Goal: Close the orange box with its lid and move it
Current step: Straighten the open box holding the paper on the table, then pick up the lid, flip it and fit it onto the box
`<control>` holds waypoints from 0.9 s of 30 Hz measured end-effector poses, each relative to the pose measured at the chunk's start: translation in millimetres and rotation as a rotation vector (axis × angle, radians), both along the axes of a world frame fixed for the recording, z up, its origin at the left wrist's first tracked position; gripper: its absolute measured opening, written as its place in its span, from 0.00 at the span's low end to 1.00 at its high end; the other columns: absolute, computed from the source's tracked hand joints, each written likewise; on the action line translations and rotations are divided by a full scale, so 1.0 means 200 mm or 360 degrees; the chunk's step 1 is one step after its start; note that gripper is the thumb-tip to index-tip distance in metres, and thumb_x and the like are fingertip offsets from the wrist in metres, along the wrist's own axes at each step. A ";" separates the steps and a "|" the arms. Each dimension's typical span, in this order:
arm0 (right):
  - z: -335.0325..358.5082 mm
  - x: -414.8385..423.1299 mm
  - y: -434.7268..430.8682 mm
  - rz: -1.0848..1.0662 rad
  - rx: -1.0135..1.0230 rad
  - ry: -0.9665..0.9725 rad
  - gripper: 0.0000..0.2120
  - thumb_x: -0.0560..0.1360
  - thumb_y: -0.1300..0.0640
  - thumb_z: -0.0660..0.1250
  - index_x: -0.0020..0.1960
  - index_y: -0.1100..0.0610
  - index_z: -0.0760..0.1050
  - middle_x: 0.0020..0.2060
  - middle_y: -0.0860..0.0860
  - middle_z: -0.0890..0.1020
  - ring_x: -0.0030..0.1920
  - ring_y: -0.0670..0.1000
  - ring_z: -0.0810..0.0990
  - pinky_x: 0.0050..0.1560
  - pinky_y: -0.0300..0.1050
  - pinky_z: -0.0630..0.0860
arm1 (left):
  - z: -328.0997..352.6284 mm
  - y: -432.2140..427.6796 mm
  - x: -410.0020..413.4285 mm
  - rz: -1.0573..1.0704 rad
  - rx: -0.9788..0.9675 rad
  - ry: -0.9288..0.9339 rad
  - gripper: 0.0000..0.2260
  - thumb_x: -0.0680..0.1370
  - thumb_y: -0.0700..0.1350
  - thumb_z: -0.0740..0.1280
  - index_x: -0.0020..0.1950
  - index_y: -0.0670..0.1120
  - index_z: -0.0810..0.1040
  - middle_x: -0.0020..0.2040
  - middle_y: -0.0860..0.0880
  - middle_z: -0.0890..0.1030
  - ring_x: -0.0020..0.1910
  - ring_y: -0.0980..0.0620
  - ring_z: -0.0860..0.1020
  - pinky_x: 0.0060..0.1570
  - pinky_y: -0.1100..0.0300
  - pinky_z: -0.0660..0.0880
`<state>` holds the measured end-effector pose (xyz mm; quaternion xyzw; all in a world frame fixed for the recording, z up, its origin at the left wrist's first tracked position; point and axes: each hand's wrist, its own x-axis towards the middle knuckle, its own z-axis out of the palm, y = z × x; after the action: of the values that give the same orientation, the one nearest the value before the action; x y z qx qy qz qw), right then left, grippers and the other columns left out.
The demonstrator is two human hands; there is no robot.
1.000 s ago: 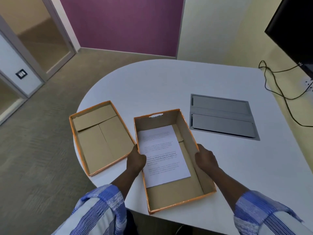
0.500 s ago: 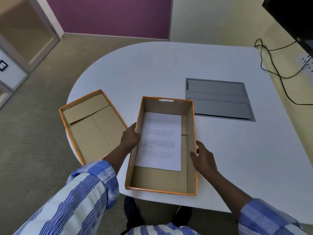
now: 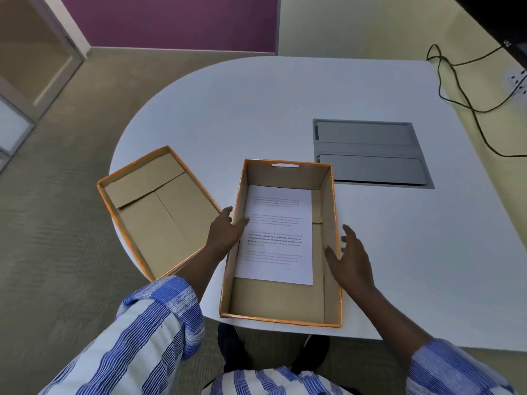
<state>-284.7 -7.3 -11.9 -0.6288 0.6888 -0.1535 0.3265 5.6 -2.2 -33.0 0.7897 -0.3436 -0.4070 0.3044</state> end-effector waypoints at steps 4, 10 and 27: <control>0.04 0.11 0.01 0.0150 -0.0321 0.0178 0.38 0.76 0.46 0.70 0.79 0.56 0.58 0.77 0.59 0.66 0.75 0.61 0.66 0.70 0.59 0.70 | -0.02 0.06 0.13 0.0208 -0.0084 -0.0109 0.31 0.79 0.62 0.65 0.75 0.45 0.70 0.71 0.41 0.75 0.69 0.43 0.74 0.65 0.50 0.71; 0.09 0.47 0.02 0.0553 -0.0591 0.0071 0.34 0.79 0.47 0.67 0.79 0.57 0.59 0.78 0.58 0.63 0.78 0.58 0.60 0.75 0.55 0.62 | -0.09 0.26 0.44 0.0504 -0.0065 -0.0311 0.26 0.80 0.59 0.66 0.71 0.42 0.74 0.69 0.38 0.75 0.67 0.40 0.75 0.61 0.49 0.73; -0.13 1.61 -0.04 0.0842 -0.0022 0.0005 0.38 0.79 0.45 0.64 0.81 0.57 0.50 0.80 0.61 0.54 0.80 0.60 0.54 0.77 0.57 0.57 | -0.37 0.72 0.92 0.0816 0.0429 -0.0300 0.36 0.77 0.53 0.72 0.78 0.41 0.60 0.73 0.34 0.65 0.70 0.33 0.68 0.65 0.40 0.71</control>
<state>37.3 -16.0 -37.7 -0.7894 0.4999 -0.0665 0.3500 190.1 141.3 -106.6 0.9183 -0.1026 -0.2837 0.2564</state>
